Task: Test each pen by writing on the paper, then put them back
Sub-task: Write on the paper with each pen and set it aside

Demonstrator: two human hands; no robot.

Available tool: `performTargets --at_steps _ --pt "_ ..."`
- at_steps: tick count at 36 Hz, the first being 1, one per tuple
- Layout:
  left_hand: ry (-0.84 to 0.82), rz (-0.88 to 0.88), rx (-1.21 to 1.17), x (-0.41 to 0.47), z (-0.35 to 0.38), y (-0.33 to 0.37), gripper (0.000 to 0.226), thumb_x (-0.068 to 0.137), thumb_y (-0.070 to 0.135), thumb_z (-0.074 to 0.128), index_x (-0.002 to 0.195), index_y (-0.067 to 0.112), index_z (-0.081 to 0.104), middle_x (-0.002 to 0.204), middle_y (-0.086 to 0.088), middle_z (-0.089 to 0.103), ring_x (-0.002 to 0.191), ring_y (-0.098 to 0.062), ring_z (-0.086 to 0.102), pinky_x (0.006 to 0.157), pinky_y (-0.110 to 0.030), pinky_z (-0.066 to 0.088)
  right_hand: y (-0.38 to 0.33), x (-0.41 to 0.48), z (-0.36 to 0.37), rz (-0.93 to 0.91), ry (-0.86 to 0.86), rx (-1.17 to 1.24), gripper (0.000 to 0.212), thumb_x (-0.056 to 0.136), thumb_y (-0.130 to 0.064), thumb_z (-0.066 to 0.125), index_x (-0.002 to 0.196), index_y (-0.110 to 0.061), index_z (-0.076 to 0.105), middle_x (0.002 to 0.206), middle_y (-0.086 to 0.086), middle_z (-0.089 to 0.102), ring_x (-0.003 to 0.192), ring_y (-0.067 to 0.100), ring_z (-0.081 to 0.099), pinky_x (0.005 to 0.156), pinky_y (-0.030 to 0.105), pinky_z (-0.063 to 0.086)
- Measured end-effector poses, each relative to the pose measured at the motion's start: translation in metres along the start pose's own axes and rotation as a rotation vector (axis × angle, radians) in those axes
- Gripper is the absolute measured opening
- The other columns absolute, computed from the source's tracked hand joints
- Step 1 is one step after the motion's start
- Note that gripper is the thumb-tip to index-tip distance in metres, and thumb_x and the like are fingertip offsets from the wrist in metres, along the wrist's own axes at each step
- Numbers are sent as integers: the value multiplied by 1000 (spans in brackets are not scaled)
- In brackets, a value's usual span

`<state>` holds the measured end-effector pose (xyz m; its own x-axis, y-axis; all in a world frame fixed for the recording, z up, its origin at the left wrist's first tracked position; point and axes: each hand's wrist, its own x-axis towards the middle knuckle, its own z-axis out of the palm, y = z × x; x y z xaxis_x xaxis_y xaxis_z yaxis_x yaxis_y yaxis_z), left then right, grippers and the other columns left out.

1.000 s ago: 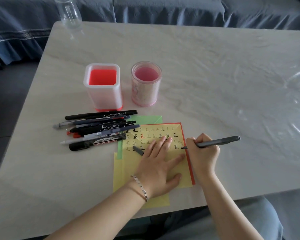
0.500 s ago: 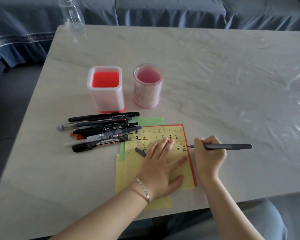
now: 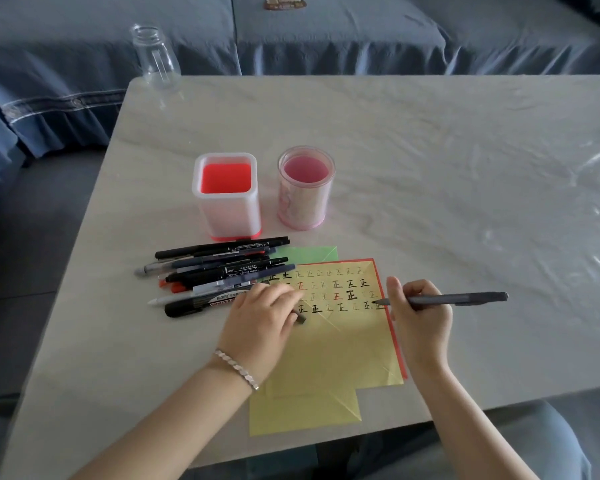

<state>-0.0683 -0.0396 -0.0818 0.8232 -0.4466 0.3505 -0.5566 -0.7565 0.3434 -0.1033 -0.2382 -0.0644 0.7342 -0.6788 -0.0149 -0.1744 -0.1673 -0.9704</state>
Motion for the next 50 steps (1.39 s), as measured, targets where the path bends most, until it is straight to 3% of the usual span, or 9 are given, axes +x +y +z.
performTargets --at_steps 6,9,12,14,16,19,25,29,50 --pt "-131 78 -56 -4 -1 -9 34 53 9 88 82 18 72 83 3 64 73 -17 56 60 -31 52 -8 -7 3 6 -34 2 28 84 -12 64 67 5 50 49 9 47 36 2 42 40 11 34" --pt "-90 60 -72 -4 1 -8 30 50 11 88 72 17 69 78 3 63 76 -11 43 61 -27 50 -11 -11 4 2 -57 -18 28 84 -11 64 64 0 49 47 7 46 35 2 42 41 10 33" --pt "-67 12 -89 -5 -1 -7 17 66 17 78 77 17 65 81 5 62 78 -9 43 68 -24 45 -14 -15 3 6 -68 -8 29 83 -12 65 61 -4 49 43 0 47 36 2 43 41 9 33" --pt "-54 -92 -207 -5 -11 -1 6 78 20 66 83 18 62 84 11 59 79 -6 49 71 -21 43 -17 -17 3 10 -85 9 28 83 -12 65 61 -6 49 39 -6 48 36 2 43 40 9 33" --pt "-49 -286 -407 -4 -29 9 13 81 15 66 82 25 57 82 20 56 72 5 53 70 -14 42 -25 -20 5 13 -126 31 27 84 -10 64 62 -6 49 38 -8 51 36 1 44 41 9 33" --pt "-61 -556 -726 -1 -49 18 16 83 13 65 79 27 58 76 12 65 65 6 57 61 -6 41 -41 -25 9 23 -227 107 23 87 -7 58 65 -7 52 42 -6 56 39 1 46 44 11 39" --pt "-81 -626 -1024 -3 -67 22 19 81 4 64 82 22 65 74 0 70 64 -5 61 56 -10 42 -70 -38 17 205 -357 388 37 94 -26 43 68 -5 60 52 8 61 46 15 52 48 20 44" --pt "-58 -674 -1191 -2 -73 27 14 78 -1 63 84 12 65 69 1 71 60 -5 62 52 -9 42 -77 -44 18 185 -334 347 36 95 -26 42 64 -8 51 46 7 51 41 11 43 43 14 36" --pt "-125 -641 -1193 -4 -77 36 11 79 2 64 82 13 67 68 0 71 59 -5 60 53 -9 42 -71 -53 20 45 -405 213 32 93 -12 47 62 -5 50 44 4 55 41 10 47 47 15 41"
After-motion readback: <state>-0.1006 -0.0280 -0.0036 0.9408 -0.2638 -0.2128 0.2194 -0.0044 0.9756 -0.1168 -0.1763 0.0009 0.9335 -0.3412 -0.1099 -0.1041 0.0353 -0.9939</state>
